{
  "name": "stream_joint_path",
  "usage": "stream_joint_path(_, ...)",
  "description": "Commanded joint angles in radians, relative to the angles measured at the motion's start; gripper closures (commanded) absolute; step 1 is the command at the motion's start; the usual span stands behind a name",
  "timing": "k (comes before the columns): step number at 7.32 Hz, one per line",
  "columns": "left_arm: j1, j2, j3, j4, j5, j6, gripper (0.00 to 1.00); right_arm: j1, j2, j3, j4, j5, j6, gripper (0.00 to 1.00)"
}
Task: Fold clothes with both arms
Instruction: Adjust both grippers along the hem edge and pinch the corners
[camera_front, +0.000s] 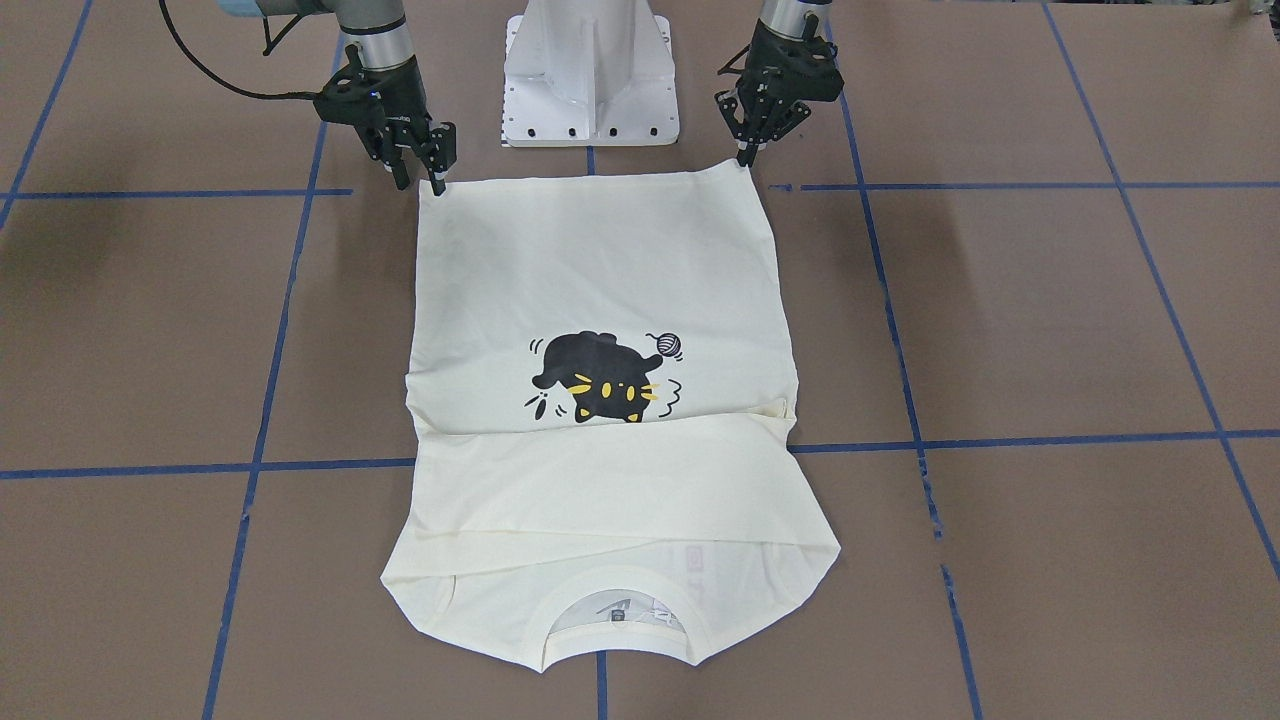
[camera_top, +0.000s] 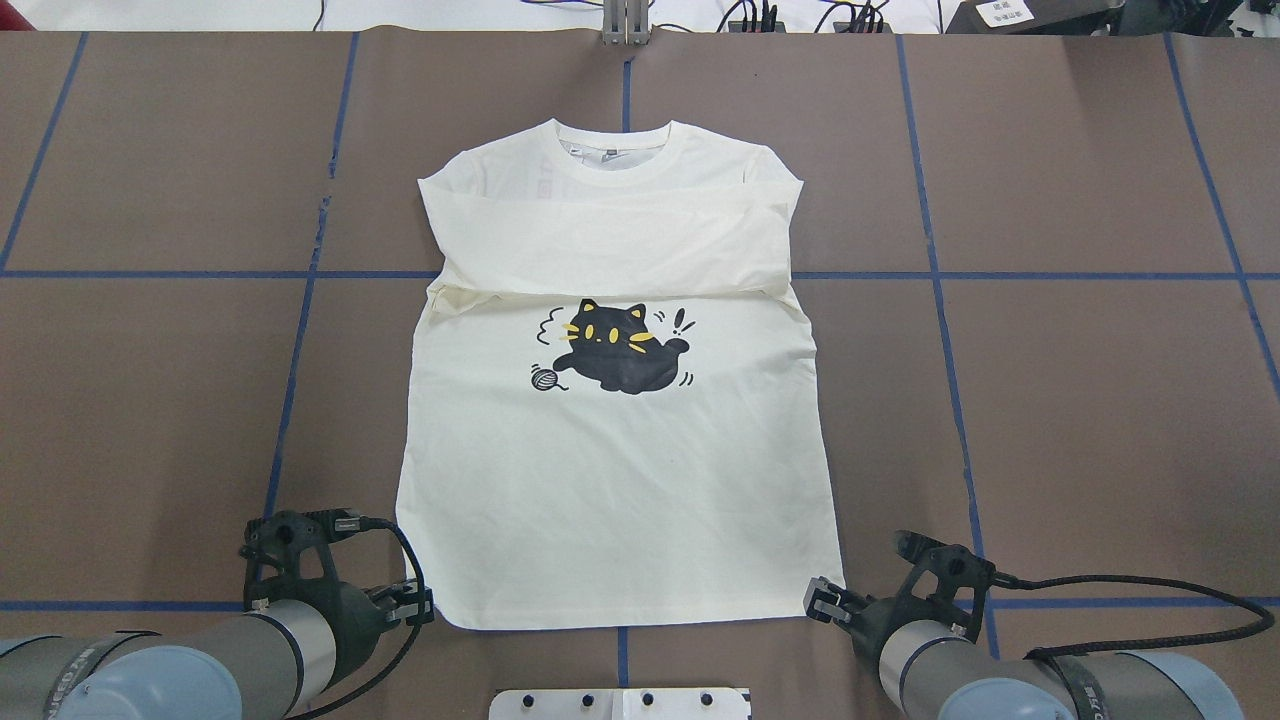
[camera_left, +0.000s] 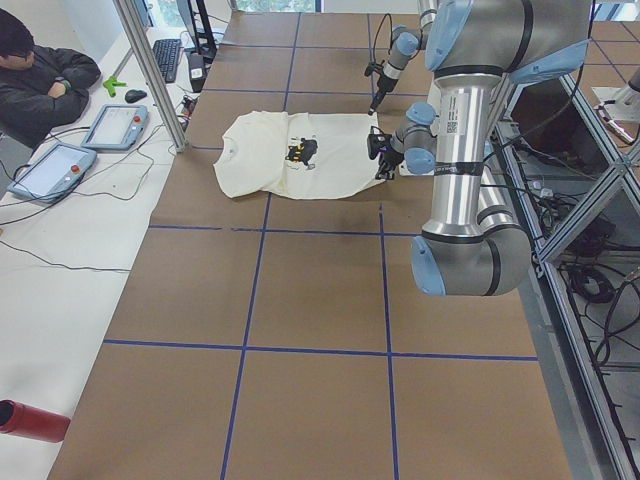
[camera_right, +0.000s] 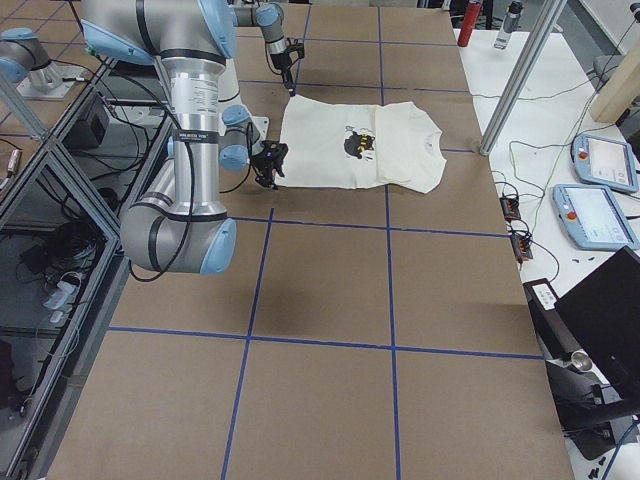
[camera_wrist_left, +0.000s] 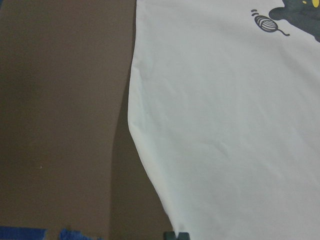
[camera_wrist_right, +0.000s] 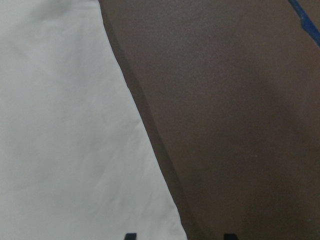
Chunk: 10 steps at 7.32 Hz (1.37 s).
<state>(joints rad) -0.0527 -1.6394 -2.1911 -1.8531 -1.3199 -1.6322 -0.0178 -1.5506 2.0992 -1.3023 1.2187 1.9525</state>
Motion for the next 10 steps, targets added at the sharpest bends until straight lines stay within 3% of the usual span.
stream_joint_path(1,0.001,0.0,0.001,0.0,0.001,0.005,1.0,-0.007,0.001,-0.001,0.0,0.001,0.0,0.58)
stream_joint_path(2,-0.001,0.0,0.001,0.0,0.001,0.008,1.0,-0.007,0.001,-0.001,0.0,0.001,0.0,0.82)
stream_joint_path(3,-0.002,0.0,0.001,0.0,0.001,0.008,1.0,-0.008,0.003,-0.001,0.0,0.001,0.0,1.0)
stream_joint_path(6,-0.002,0.0,0.001,0.002,-0.001,0.008,1.0,-0.007,0.004,0.037,-0.055,0.005,-0.007,1.0)
stream_joint_path(8,-0.002,0.006,-0.071,0.018,-0.012,0.009,1.0,-0.005,0.003,0.251,-0.292,0.059,-0.01,1.0)
stream_joint_path(10,0.013,-0.005,-0.311,0.258,-0.095,-0.003,1.0,-0.046,0.003,0.498,-0.472,0.071,-0.01,1.0)
